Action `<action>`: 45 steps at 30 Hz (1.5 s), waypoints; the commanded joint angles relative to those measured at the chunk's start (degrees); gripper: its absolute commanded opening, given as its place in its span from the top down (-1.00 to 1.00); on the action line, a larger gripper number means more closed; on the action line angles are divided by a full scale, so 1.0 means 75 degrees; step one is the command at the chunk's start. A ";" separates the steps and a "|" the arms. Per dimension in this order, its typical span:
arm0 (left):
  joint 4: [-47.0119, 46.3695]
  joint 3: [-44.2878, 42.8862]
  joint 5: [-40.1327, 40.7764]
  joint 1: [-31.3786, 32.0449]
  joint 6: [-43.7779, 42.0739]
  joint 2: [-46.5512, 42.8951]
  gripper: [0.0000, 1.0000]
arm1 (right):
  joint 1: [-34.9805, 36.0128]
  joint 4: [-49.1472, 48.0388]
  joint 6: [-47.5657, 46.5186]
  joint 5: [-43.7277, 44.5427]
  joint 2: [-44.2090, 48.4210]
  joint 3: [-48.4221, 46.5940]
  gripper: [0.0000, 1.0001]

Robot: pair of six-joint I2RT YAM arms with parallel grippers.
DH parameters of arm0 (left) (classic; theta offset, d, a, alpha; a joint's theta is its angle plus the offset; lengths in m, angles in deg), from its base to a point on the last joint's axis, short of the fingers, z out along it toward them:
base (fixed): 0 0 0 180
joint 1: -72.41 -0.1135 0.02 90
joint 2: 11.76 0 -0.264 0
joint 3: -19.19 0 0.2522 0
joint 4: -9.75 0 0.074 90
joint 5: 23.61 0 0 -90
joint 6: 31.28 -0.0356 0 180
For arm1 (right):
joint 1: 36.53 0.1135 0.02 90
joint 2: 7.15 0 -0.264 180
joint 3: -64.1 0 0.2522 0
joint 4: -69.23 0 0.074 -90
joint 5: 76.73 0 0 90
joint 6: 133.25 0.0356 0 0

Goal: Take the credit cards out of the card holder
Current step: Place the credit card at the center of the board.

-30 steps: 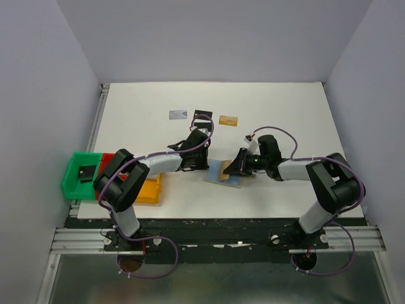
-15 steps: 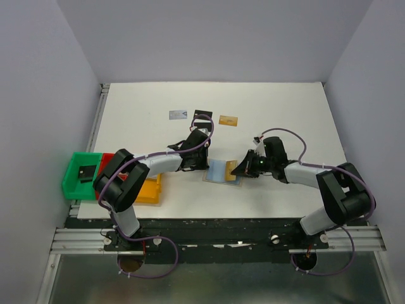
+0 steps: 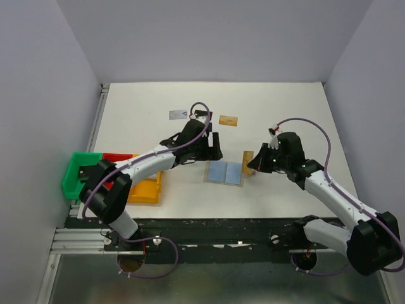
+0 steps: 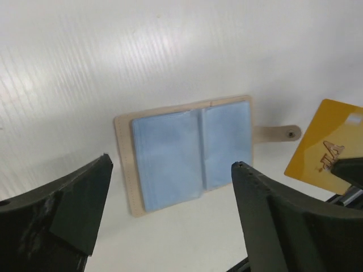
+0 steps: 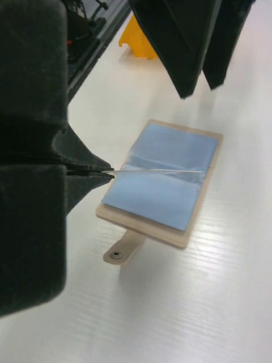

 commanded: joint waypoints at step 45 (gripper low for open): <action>-0.3592 0.0881 -0.8407 0.0076 -0.1489 -0.2350 -0.26 | 0.2530 0.5630 -0.4336 -0.2678 0.0654 -0.4175 0.99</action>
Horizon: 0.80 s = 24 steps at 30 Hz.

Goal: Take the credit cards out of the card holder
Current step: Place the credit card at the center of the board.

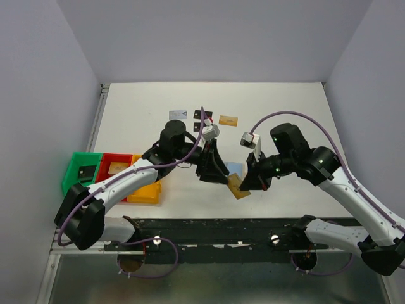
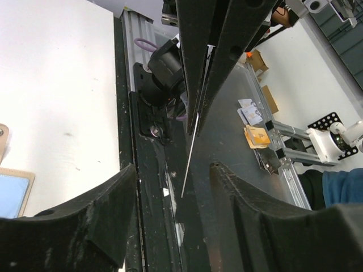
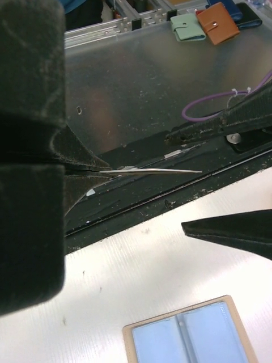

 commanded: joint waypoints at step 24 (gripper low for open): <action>-0.0058 -0.0111 0.0338 -0.0017 -0.0089 0.0081 1.00 | 0.0050 -0.0353 0.0827 0.1604 0.0785 -0.0287 -0.36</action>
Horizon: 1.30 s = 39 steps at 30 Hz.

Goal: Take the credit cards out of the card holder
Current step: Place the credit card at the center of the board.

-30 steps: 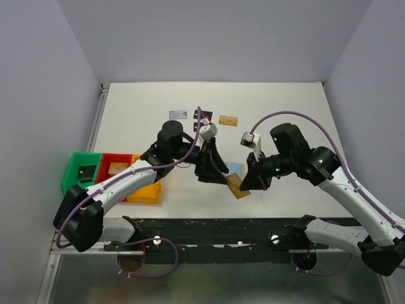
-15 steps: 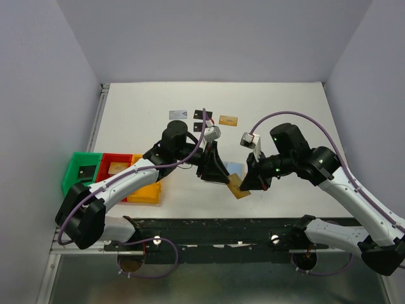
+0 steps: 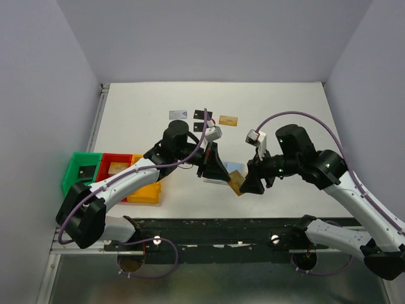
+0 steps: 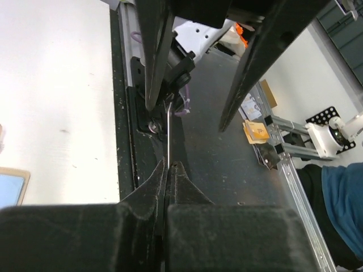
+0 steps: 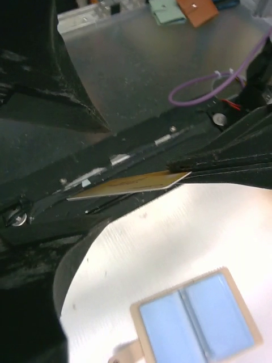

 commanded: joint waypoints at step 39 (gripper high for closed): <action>-0.0766 -0.1512 0.6264 -0.1675 0.3353 0.3139 1.00 | 0.0050 -0.3172 0.2789 0.6461 0.3934 0.3301 -0.46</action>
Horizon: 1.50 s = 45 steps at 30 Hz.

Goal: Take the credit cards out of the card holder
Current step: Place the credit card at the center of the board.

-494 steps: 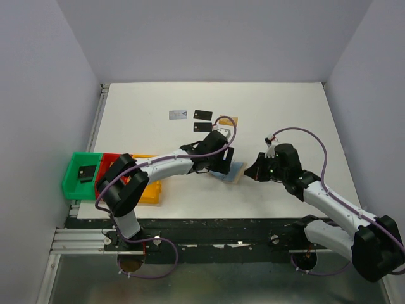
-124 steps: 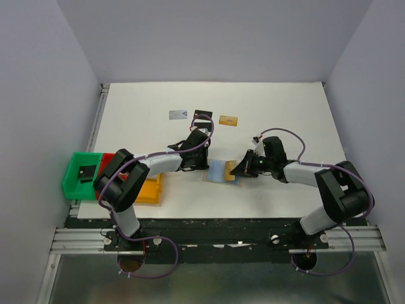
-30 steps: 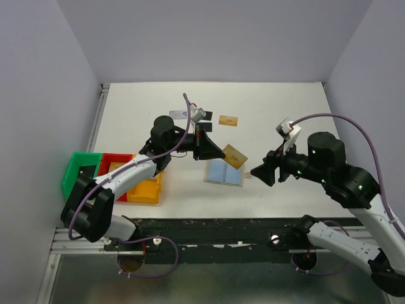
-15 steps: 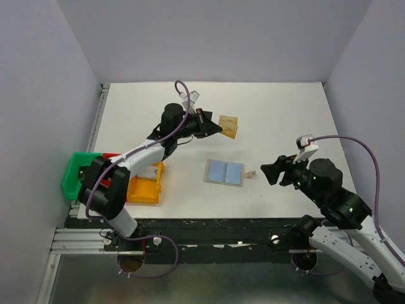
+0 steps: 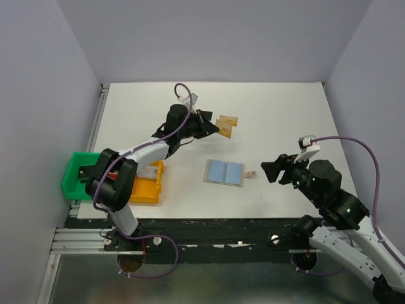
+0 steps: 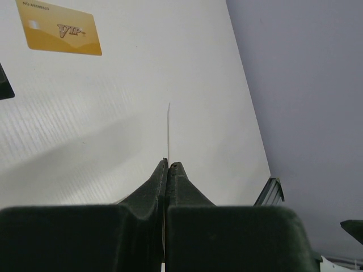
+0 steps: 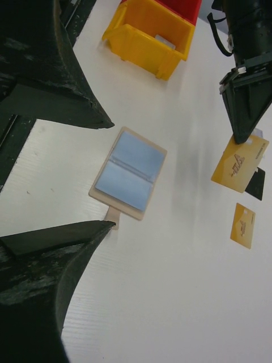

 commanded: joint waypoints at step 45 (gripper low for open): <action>0.0815 -0.2396 0.0933 0.0089 0.0904 0.3515 0.11 | 0.0038 -0.0284 0.0272 -0.0115 -0.0742 0.0279 -0.46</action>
